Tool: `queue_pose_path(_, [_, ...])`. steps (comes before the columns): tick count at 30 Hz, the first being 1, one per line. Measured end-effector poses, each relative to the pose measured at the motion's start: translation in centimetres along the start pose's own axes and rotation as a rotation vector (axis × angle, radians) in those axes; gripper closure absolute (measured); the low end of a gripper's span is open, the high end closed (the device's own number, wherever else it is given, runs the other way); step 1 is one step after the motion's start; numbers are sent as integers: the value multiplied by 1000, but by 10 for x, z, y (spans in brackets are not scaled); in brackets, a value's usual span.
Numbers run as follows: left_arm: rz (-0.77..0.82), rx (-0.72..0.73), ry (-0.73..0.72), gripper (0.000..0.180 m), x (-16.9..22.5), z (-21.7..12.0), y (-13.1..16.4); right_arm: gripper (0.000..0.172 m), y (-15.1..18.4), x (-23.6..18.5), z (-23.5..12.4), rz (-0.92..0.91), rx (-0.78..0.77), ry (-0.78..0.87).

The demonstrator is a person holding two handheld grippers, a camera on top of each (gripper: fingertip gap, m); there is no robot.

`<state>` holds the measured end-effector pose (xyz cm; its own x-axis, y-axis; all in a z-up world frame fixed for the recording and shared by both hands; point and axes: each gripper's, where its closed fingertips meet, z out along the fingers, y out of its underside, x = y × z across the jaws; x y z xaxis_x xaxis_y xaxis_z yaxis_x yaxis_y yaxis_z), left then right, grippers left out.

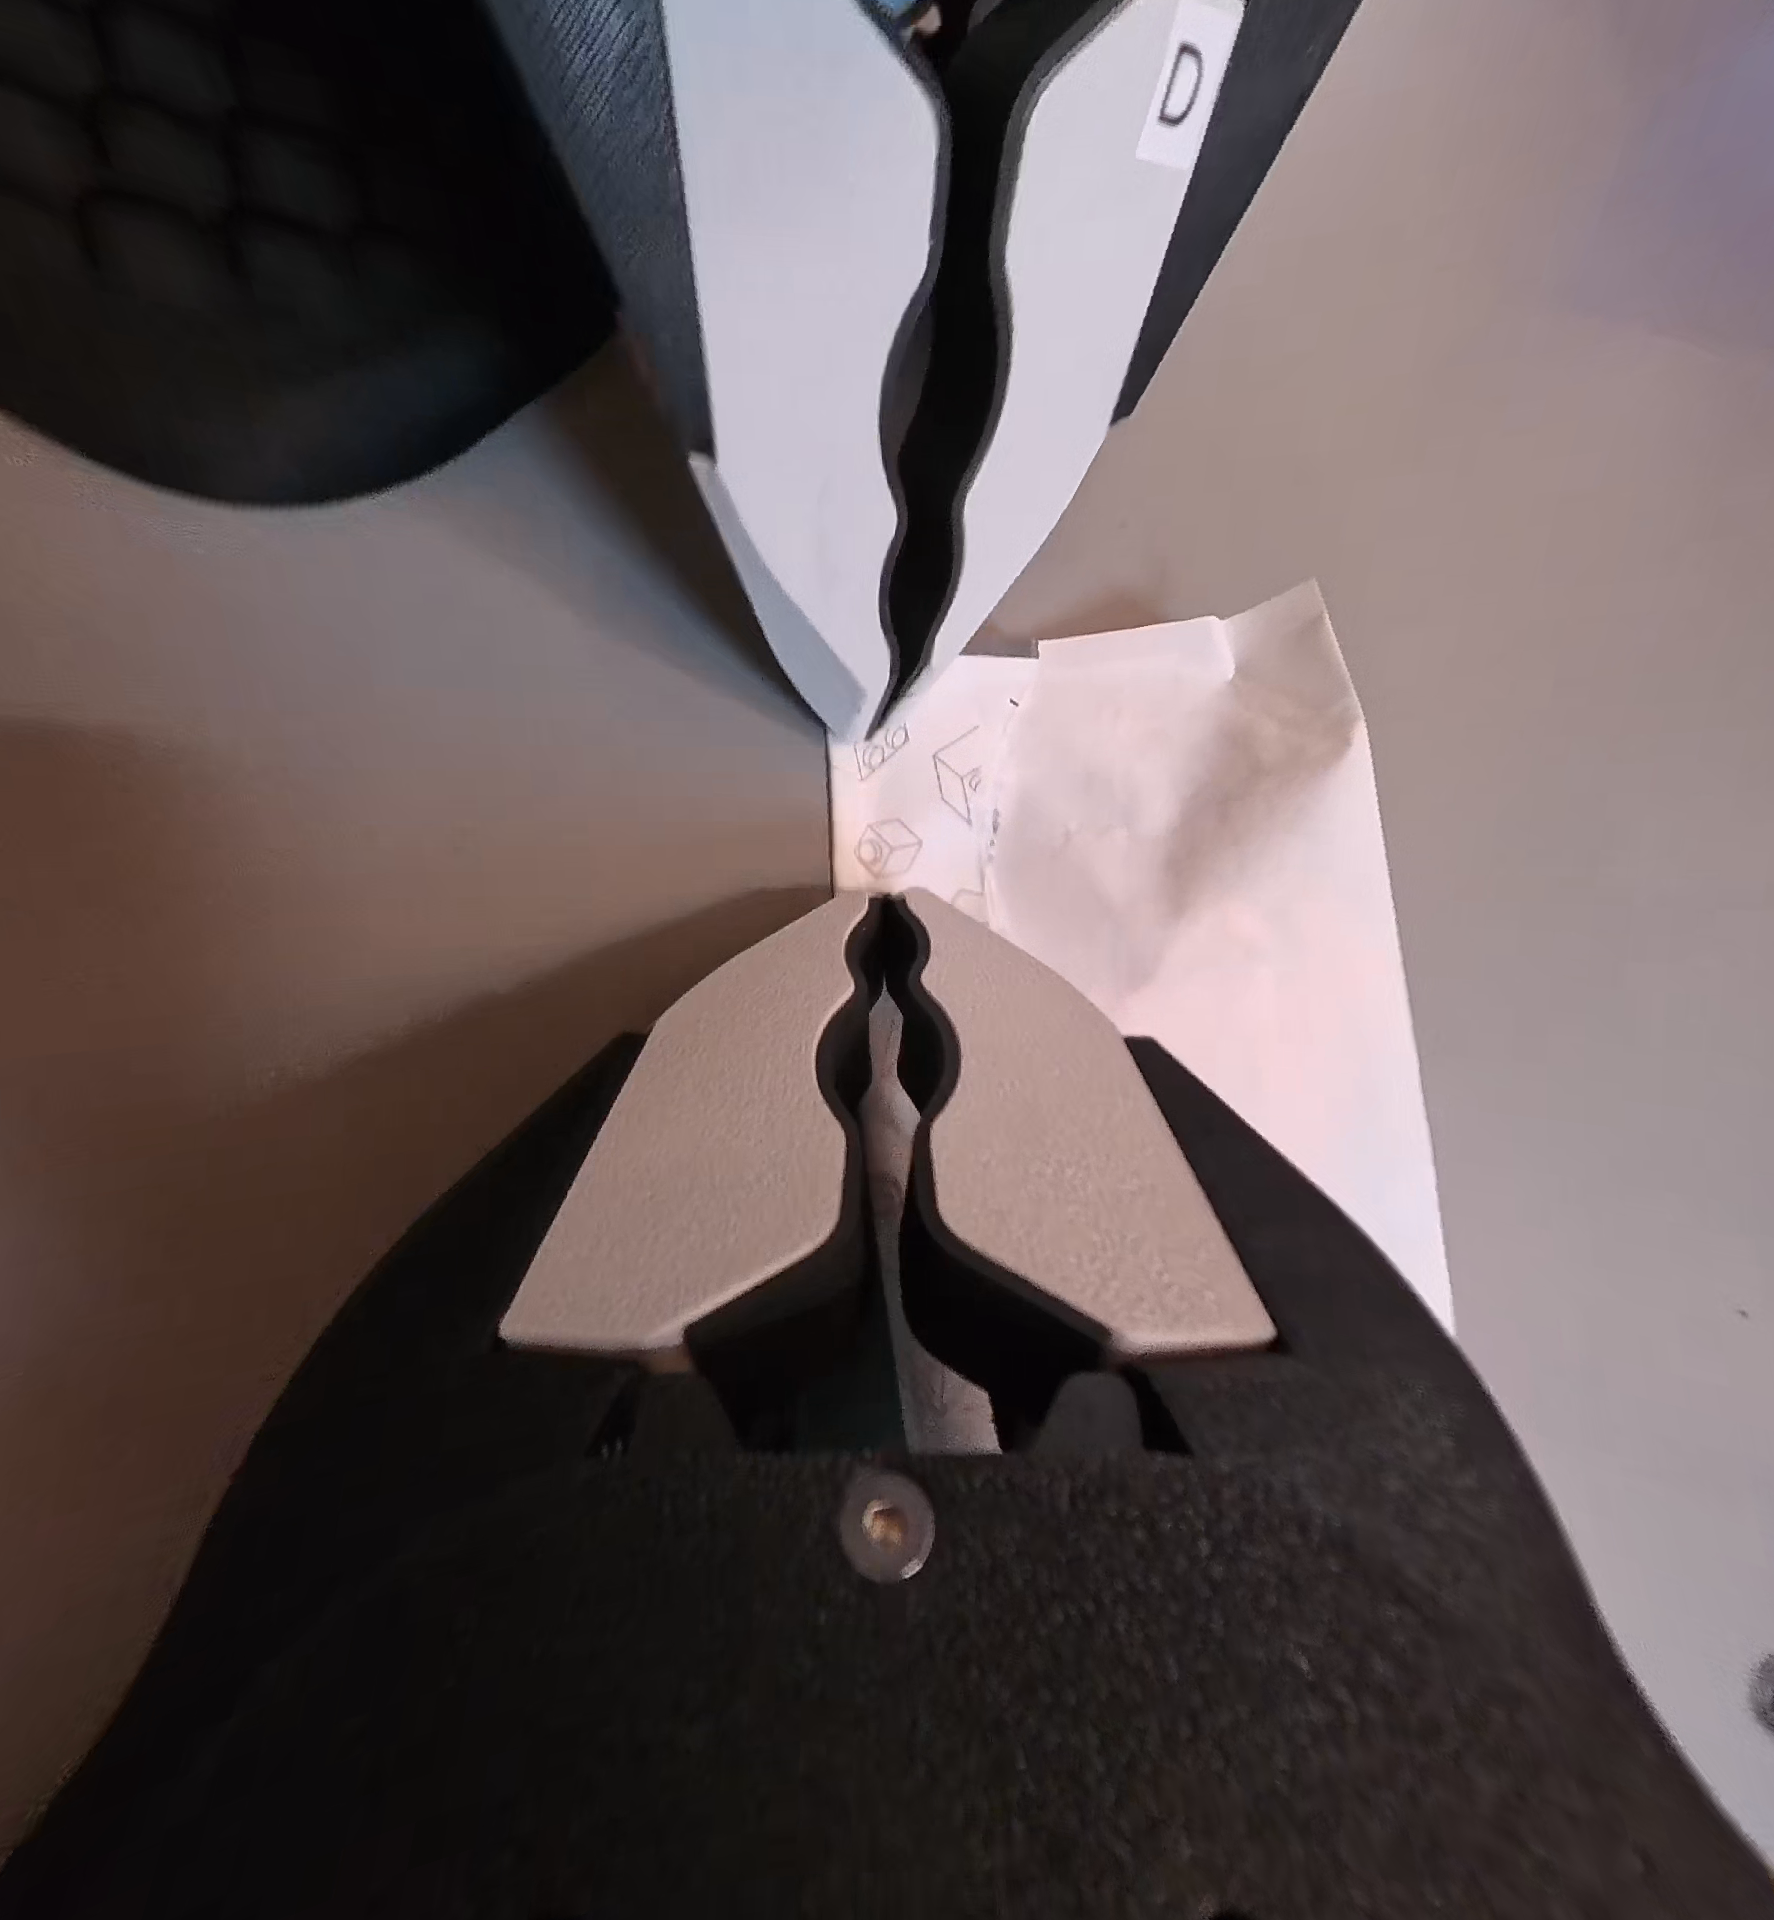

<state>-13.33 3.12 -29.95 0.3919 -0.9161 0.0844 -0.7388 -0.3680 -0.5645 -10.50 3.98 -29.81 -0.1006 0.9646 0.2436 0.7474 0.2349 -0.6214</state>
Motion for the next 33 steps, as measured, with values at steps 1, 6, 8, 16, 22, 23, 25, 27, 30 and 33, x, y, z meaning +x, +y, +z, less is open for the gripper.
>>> queue_pose_path(1, [3, 3, 0, 179, 0, 0, 0, 172, 2, 1, -2, -33, 5, 21])
queue_pose_path(6, [11, 16, 12, 180, 0, 0, 0, 172, 8, 1, -8, -185, 37, 98])
queue_pose_path(8, [10, 22, 15, 179, 0, 0, 0, 172, 10, 1, -10, -232, 38, 123])
queue_pose_path(16, [-2, 44, 31, 179, 0, -1, 1, 172, 29, 6, -24, -262, 47, 184])
queue_pose_path(22, [-1, 42, 38, 178, 0, -1, 1, 172, 47, 13, -37, -168, 35, 175])
queue_pose_path(23, [-1, 41, 40, 178, 0, -1, 1, 172, 50, 13, -39, -157, 35, 174])
queue_pose_path(25, [-3, 40, 43, 178, 0, -1, 1, 172, 54, 14, -42, -145, 28, 174])
queue_pose_path(27, [-4, 38, 44, 178, -1, -1, 2, 172, 59, 16, -45, -130, 25, 175])
queue_pose_path(30, [-10, 39, 49, 179, -1, -1, 2, 172, 67, 19, -51, -117, 24, 187])
queue_pose_path(33, [-12, 37, 50, 178, -1, -1, 2, 172, 72, 21, -55, -96, 23, 187])
